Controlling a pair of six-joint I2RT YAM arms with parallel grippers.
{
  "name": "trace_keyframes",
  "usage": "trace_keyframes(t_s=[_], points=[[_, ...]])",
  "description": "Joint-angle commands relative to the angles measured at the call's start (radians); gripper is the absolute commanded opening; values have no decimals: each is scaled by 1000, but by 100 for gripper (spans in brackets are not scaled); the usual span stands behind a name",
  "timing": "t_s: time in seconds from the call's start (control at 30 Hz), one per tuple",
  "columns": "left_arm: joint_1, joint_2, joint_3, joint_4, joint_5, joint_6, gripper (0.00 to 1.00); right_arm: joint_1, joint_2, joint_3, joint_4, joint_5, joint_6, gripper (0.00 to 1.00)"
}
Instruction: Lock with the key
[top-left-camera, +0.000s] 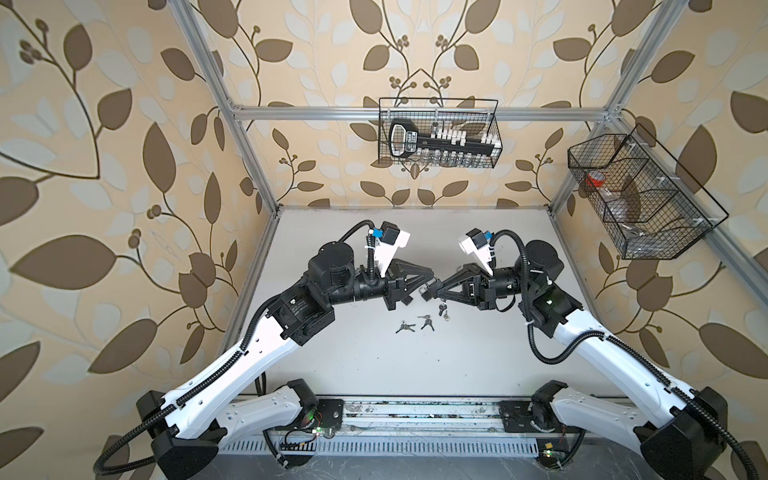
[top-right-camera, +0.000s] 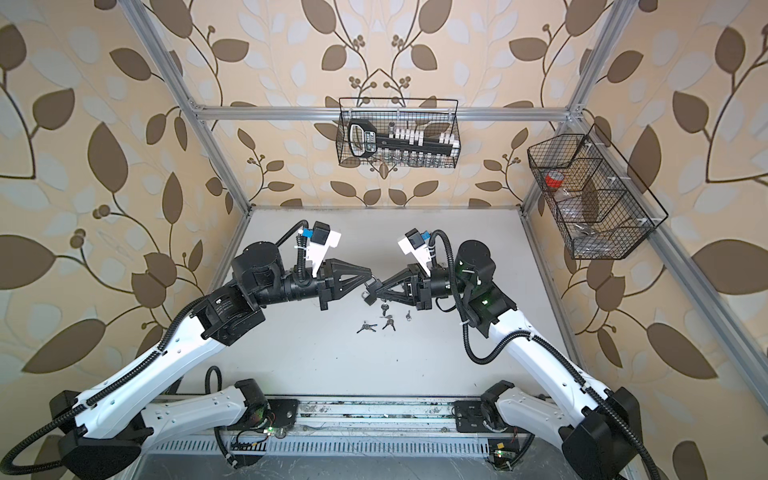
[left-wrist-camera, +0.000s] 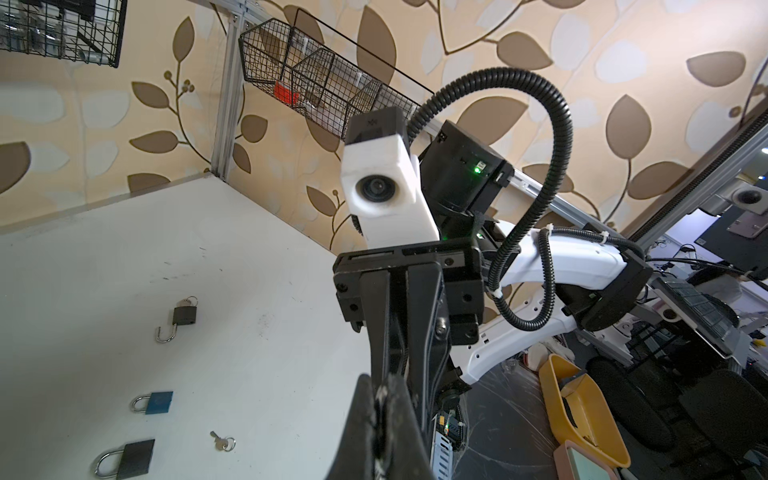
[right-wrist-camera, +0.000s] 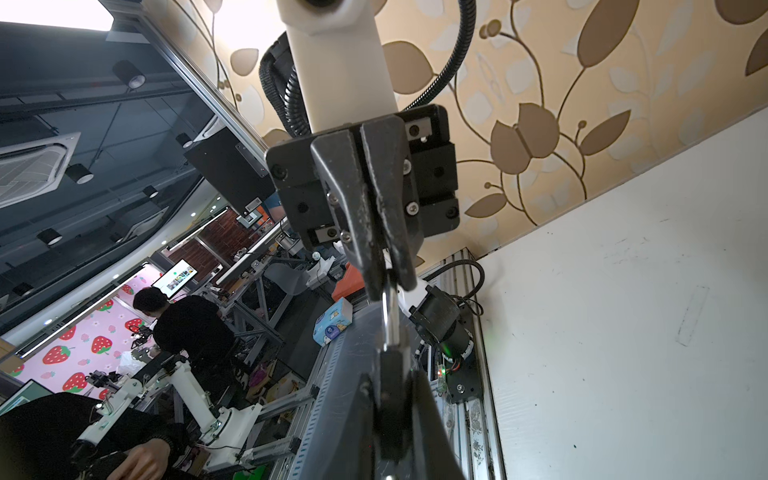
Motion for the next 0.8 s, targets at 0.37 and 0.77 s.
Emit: trace_keyframes(t_s=[0.37, 0.77], points=[[-36, -111, 46, -149, -77, 0, 0, 15, -106, 3, -211, 134, -296, 0], [-35, -70, 46, -72, -12, -45, 28, 17, -78, 25, -189, 100, -301, 0]])
